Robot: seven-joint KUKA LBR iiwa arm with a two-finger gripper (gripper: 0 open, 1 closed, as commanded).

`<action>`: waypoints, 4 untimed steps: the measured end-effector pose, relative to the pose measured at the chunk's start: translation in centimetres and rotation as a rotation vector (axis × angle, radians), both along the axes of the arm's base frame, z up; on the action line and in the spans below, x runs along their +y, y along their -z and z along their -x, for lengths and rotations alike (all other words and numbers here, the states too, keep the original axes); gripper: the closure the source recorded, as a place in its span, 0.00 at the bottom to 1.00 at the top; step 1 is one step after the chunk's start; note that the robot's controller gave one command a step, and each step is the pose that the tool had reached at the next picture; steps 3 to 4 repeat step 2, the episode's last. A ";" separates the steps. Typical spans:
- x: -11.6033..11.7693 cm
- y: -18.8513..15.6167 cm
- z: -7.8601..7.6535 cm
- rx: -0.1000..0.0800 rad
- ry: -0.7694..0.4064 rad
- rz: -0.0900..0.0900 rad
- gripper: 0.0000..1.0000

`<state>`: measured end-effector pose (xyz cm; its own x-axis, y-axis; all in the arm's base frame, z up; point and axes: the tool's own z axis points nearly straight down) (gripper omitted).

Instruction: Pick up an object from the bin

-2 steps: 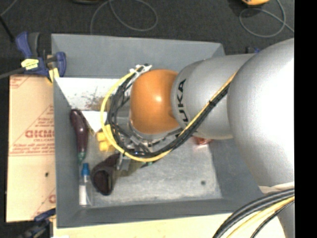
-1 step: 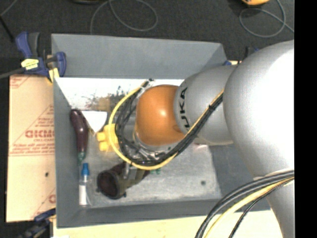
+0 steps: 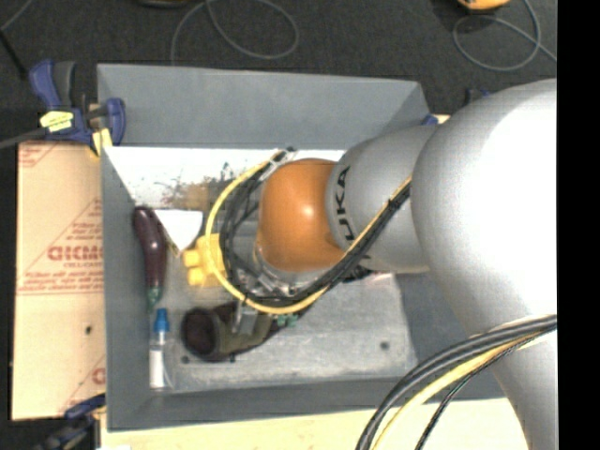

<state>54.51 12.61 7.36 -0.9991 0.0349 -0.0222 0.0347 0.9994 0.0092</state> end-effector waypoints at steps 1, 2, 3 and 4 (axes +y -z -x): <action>-0.8 -3.9 0.1 -0.005 0.018 0.000 1.00; -0.8 -3.9 0.1 -0.005 0.019 -0.001 1.00; -0.8 -3.9 0.1 -0.005 0.019 -0.001 1.00; -0.8 -3.9 0.1 -0.005 0.019 -0.001 1.00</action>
Offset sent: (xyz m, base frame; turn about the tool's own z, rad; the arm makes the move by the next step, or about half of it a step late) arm 0.0000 0.0000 0.0000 0.0000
